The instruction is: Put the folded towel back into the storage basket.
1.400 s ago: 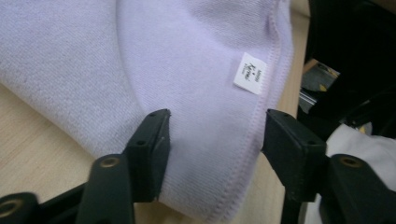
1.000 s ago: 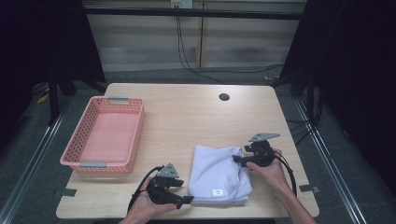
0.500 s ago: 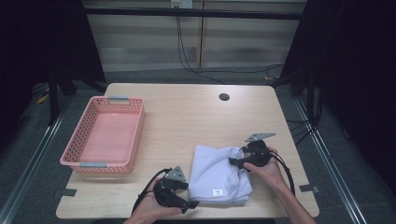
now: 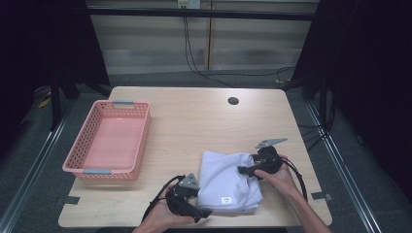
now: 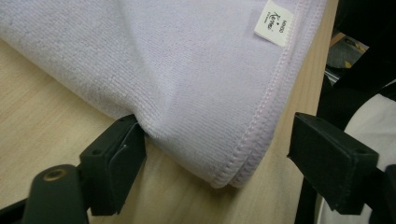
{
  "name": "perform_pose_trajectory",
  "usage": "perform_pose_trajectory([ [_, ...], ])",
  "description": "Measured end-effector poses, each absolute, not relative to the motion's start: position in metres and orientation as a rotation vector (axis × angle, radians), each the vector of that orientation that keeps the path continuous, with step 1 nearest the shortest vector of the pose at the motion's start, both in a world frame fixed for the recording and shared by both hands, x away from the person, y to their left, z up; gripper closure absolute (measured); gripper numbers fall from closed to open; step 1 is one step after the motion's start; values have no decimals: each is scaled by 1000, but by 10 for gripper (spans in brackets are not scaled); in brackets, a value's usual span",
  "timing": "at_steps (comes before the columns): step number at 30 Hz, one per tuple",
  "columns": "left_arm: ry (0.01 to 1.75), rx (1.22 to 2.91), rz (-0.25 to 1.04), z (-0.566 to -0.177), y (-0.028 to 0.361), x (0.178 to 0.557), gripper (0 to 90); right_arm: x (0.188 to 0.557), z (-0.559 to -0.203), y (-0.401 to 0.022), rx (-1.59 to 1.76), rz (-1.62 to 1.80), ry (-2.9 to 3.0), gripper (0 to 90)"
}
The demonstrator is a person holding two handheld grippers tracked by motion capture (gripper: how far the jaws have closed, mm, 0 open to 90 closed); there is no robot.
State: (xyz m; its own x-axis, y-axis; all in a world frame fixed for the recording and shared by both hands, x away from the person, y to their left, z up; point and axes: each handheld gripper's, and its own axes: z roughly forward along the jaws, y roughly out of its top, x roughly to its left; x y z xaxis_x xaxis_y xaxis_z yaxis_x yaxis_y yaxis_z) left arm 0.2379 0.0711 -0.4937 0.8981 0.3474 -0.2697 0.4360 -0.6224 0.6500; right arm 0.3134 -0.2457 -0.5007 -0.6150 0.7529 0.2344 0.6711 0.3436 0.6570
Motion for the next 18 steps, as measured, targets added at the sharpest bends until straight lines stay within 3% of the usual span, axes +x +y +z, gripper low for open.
perform_pose_trajectory([
  [5,527,2319,-91,-494,68,235,241,313,-500,-239,1273,1069,2493,160],
  [6,495,2318,-104,-494,67,235,302,313,-500,-237,1257,1056,2492,163],
  [11,471,2347,-43,-493,66,232,405,313,-500,-236,1262,1052,2492,175],
  [13,491,2346,-47,-492,66,232,437,314,-500,-235,1240,1056,2499,211],
  [14,493,2358,-26,-491,66,232,479,313,-499,-235,1226,1068,2522,296],
  [17,488,2355,-36,-491,67,235,533,312,-499,-233,1222,1097,2530,338],
  [18,493,2357,-53,-491,68,236,585,312,-499,-233,1218,1111,2537,421],
])
